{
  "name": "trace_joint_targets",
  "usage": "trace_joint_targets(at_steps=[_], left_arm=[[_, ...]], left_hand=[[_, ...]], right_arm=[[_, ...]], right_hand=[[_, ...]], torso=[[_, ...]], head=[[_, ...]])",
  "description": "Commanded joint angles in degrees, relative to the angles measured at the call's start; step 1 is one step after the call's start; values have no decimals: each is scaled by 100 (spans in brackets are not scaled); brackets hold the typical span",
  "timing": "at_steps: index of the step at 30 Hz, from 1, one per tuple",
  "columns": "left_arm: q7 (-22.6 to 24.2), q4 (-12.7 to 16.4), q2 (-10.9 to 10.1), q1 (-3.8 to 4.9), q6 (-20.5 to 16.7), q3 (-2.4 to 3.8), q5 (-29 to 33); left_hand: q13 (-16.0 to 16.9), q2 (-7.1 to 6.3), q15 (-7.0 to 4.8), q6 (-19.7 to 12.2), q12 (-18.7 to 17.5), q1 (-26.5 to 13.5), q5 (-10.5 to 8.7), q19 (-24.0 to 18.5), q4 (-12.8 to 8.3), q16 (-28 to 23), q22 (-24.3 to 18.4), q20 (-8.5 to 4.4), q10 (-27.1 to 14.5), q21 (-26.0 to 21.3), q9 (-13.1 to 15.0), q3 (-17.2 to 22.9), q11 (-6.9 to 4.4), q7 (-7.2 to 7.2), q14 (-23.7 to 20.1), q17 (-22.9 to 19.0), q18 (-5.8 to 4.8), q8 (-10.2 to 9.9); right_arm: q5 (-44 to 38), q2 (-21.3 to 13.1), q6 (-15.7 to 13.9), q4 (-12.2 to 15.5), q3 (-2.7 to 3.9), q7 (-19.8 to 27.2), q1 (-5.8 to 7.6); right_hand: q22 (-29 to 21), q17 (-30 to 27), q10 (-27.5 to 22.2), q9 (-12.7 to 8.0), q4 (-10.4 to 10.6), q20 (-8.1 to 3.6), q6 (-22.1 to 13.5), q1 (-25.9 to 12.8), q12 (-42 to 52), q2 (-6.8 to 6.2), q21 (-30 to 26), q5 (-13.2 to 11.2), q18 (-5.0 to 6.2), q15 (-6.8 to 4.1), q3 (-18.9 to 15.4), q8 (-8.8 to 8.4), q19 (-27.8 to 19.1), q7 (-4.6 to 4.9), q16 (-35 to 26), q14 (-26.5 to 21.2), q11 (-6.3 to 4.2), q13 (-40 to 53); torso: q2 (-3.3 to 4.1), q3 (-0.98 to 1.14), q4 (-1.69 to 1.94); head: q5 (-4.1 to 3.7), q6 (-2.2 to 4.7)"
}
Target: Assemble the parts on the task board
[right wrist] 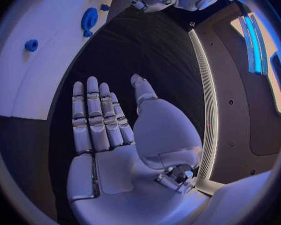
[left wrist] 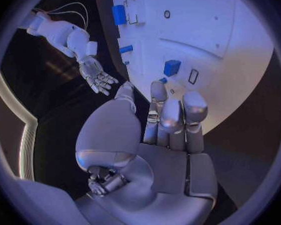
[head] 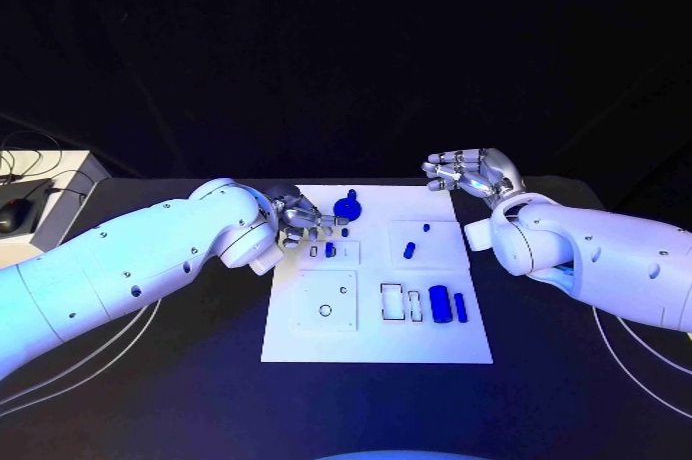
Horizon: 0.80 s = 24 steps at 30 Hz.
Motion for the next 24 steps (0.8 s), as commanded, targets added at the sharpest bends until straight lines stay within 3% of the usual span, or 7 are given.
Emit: trace_joint_targets(at_steps=[1, 6, 10, 13, 15, 19, 24], left_arm=[[-308, -14, -4, 88, 785, 25, -180], [-446, -132, 33, 302, 1181, 37, -234], [-508, -190, 75, 397, 1341, 36, -259], [-544, -204, 103, 430, 1333, 36, -318], [-583, -209, 119, 444, 1333, 36, -389], [-662, -236, 150, 462, 1393, 36, -483], [-769, -390, 246, 504, 1628, -2, -538]], left_hand=[[-69, -94, 58, -35, -60, 30, -129, -35, 117, -86, -52, 64, -81, -93, -144, 50, 21, 60, -53, -75, 113, -30], [-404, -153, 220, -538, -258, 51, -120, -133, 216, -253, -164, 157, -405, -252, -700, 63, 221, 319, -186, -247, 172, -155], [-823, -148, 282, -941, 64, 99, -90, -136, 249, -282, -134, 244, -833, -283, -1725, 102, 312, 408, -236, -345, 241, 378], [-892, -88, 258, -886, 248, 116, -59, -84, 174, -235, -70, 233, -863, -229, -1727, 53, 283, 363, -199, -320, 230, 757], [-792, -40, 187, -1039, 552, 87, -26, -1, 125, -151, 29, 151, -907, -132, -1381, 54, 178, 253, -105, -228, 179, 1515], [-770, -48, 132, -1151, 703, 54, -6, 89, 146, -70, 154, 128, -808, -12, -981, 84, 120, 139, -32, -111, 135, 2112], [-794, -13, 173, -1259, 687, 15, -8, 79, 200, -68, 168, 144, -852, -15, -1014, 77, 175, 204, -45, -71, 135, 1993]], right_arm=[[-14, -5, 90, -2, 2, 46, -3], [-14, -8, 91, -7, 2, 36, -2], [-15, -8, 90, -7, 2, 27, -1], [-15, -7, 91, -9, 2, 23, 0], [-15, -6, 91, -11, 2, 20, 0], [-15, -8, 91, -13, 2, 16, 1], [-15, -6, 92, -14, 2, 12, 3]], right_hand=[[-5, -8, -41, -4, 1, -7, -30, -32, -30, -6, 33, 32, -81, 18, 34, -28, -27, -1, 16, -35, 12, -6], [-5, -8, -41, -4, 1, -7, -30, -32, -30, -6, 33, 32, -81, 18, 34, -28, -27, -1, 16, -35, 12, -6], [-9, -10, -47, -4, 5, -6, -30, -35, -32, -6, 33, 33, -81, 21, 31, -27, -31, 1, 12, -40, 15, -7], [-12, -15, -61, -5, 7, -1, -36, -36, -39, -6, 30, 35, -81, 27, 30, -30, -38, 4, 1, -54, 19, -7], [-14, -17, -66, -5, 7, 2, -40, -36, -42, -9, 28, 35, -81, 28, 29, -30, -43, 5, -3, -56, 22, -7], [-17, -20, -74, -5, 8, 4, -44, -36, -46, -7, 25, 35, -81, 31, 30, -30, -49, 8, -10, -61, 24, -7], [-21, -24, -81, -5, 10, 8, -52, -36, -48, -11, 22, 36, -81, 35, 27, -31, -54, 11, -19, -65, 28, -7]], torso=[[5, 3, -11], [4, 4, -6], [9, 0, 1], [10, -9, -2], [11, -14, -5], [14, -11, -2], [10, -12, 3]], head=[[13, 11], [20, 20], [21, 29], [20, 33], [23, 33], [13, 36], [3, 24]])
